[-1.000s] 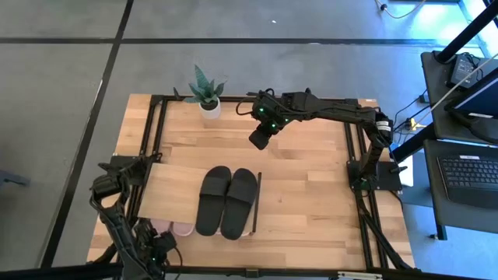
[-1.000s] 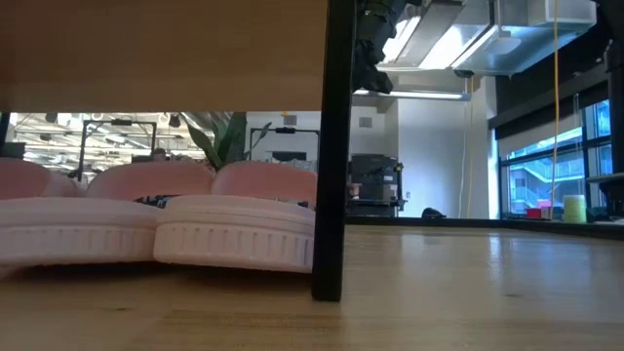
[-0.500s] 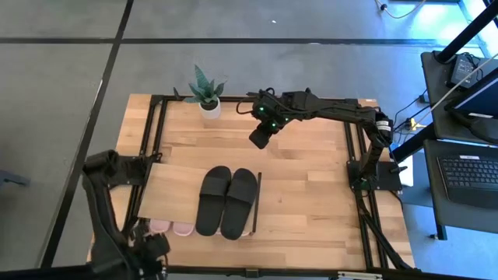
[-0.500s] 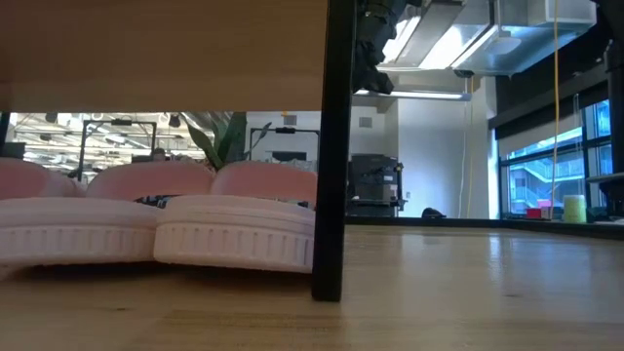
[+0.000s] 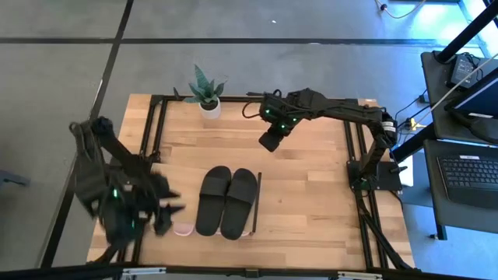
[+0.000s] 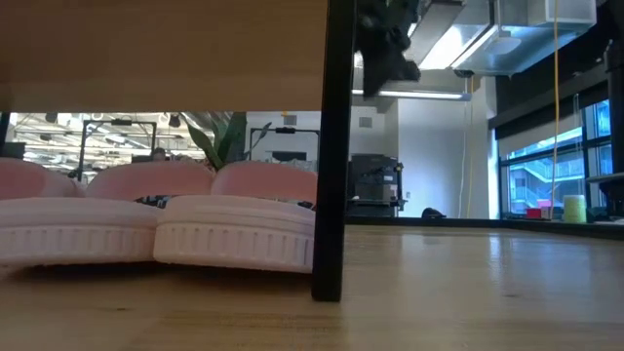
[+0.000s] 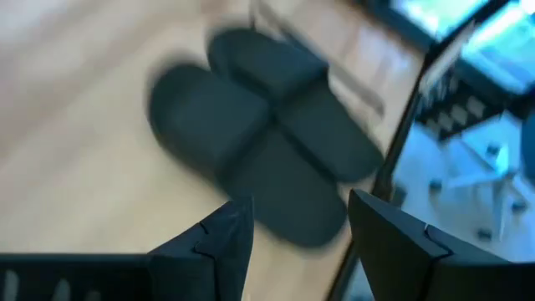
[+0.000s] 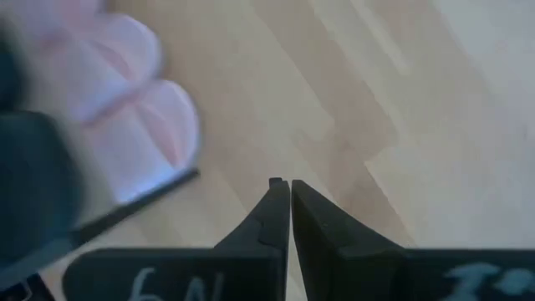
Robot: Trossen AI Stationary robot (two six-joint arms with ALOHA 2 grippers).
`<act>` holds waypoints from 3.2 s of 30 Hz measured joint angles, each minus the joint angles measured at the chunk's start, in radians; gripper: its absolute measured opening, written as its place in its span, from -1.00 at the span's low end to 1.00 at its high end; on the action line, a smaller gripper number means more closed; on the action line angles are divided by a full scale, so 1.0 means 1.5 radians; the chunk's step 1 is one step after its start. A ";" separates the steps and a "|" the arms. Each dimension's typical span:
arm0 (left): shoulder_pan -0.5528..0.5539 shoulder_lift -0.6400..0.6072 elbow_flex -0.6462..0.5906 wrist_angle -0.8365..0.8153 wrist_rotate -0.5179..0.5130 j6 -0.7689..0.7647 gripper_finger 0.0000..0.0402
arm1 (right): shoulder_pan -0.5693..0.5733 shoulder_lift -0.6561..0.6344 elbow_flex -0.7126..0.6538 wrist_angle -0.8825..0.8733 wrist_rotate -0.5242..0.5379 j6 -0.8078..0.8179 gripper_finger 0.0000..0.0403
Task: Pick and place slides into the shelf
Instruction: Return to Home Position
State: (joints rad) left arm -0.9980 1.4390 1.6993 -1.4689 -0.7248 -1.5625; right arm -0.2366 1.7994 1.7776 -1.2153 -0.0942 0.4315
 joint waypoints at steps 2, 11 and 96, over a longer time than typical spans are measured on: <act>0.039 -0.038 0.000 0.002 -0.020 0.046 -0.08 | 0.007 -0.014 0.021 0.009 0.000 -0.013 -0.91; 0.274 -0.151 0.000 0.107 -0.047 0.388 -0.08 | 0.096 -0.118 0.050 0.100 0.031 -0.083 -0.91; 0.697 -0.958 -1.078 0.941 0.320 0.804 -0.08 | 0.237 -0.962 -1.181 1.191 0.144 -0.216 -0.91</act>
State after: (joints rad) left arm 0.0471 0.0025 0.0824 -0.0576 -0.2444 -0.3569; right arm 0.1183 0.3569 0.0067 0.5714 0.1219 0.1070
